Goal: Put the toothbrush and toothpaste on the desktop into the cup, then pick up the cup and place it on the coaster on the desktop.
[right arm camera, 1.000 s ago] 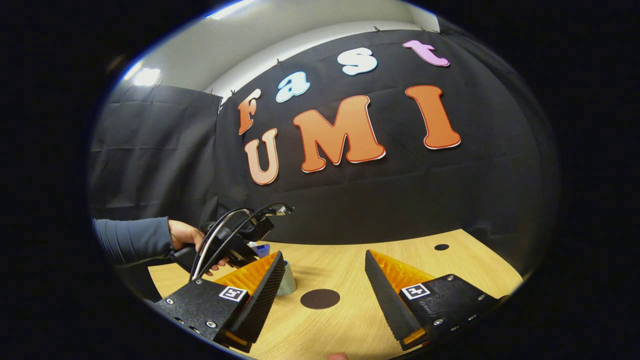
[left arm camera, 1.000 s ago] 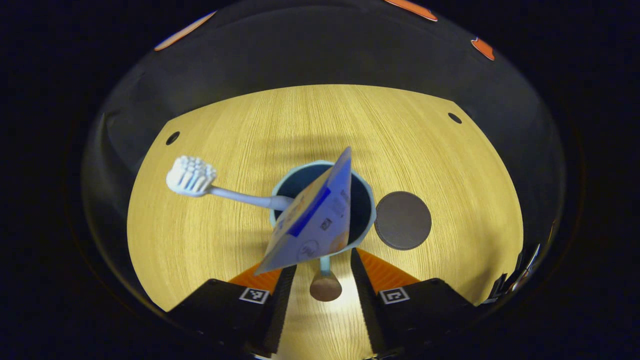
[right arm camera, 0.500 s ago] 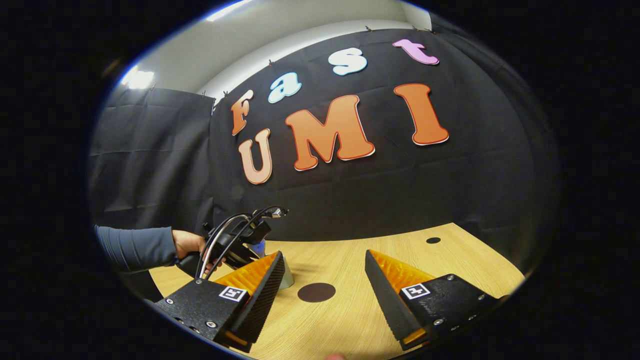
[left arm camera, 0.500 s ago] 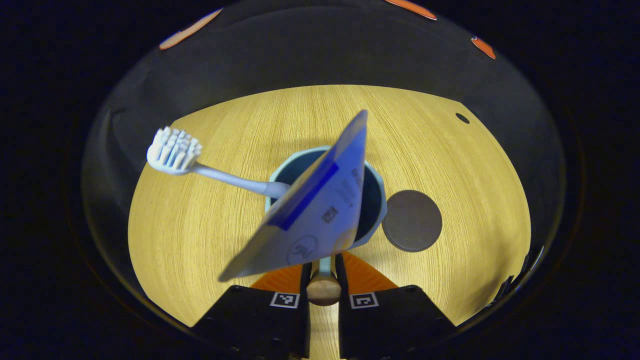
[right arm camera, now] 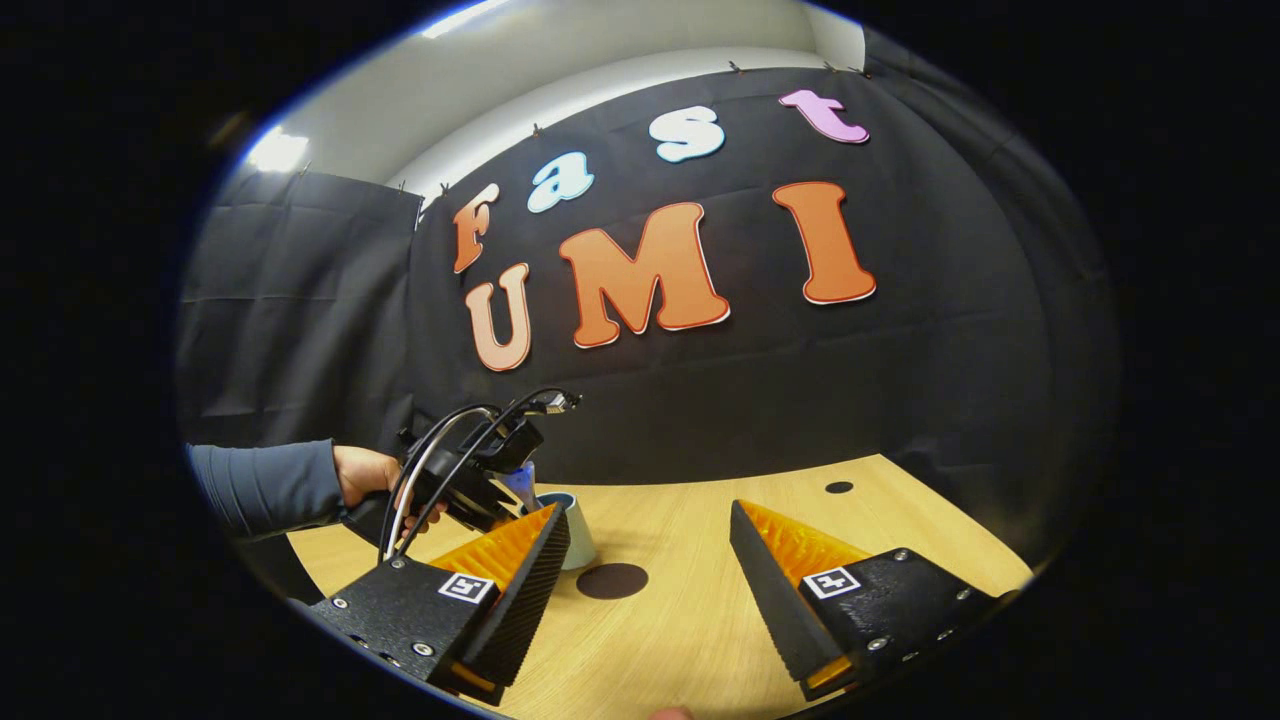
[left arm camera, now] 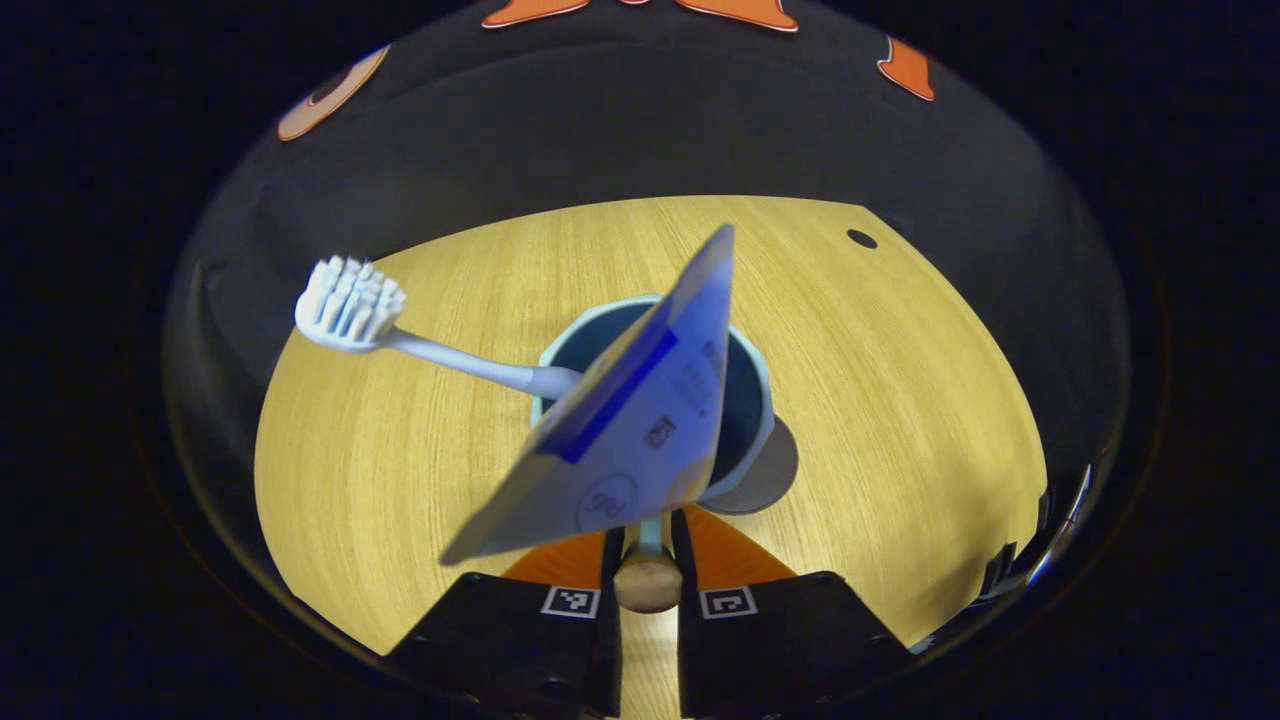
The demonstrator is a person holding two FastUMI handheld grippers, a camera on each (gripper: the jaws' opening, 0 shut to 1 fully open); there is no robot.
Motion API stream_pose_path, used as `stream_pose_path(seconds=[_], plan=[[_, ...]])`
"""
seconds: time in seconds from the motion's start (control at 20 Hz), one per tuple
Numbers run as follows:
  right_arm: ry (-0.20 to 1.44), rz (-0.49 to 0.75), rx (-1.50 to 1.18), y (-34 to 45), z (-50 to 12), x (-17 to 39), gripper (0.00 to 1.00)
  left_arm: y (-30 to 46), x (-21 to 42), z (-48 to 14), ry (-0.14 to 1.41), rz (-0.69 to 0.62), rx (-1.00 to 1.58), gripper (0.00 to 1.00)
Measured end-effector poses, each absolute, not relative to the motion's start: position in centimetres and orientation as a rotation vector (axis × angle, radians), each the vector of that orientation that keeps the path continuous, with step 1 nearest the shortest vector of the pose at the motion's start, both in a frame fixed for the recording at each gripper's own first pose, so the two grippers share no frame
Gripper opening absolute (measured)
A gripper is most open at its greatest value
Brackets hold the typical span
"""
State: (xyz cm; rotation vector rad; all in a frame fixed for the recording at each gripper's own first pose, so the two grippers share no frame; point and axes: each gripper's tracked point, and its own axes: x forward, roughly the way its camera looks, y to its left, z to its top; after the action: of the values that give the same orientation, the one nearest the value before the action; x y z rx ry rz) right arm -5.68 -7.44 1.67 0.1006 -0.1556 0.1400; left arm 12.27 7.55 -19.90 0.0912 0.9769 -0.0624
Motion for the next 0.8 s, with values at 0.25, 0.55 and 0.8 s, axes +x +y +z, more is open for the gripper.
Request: stream_pose_path(seconds=[0.25, 0.55, 0.8], plan=[[-0.146, 0.111, 0.104, -8.9, 1.4, -6.2, 0.96, 7.5, 12.1, -20.4, 1.000, -0.107, 0.091, 0.22], [-0.127, 0.073, 0.113, -9.7, 0.7, -6.2, 0.97, 8.3, 12.8, -18.6, 1.027, -0.111, 0.112, 0.27], [-0.143, 0.032, 0.099, -9.1, 1.7, -5.9, 0.97, 9.4, 16.1, -11.6, 0.843, -0.132, 0.184, 0.84]])
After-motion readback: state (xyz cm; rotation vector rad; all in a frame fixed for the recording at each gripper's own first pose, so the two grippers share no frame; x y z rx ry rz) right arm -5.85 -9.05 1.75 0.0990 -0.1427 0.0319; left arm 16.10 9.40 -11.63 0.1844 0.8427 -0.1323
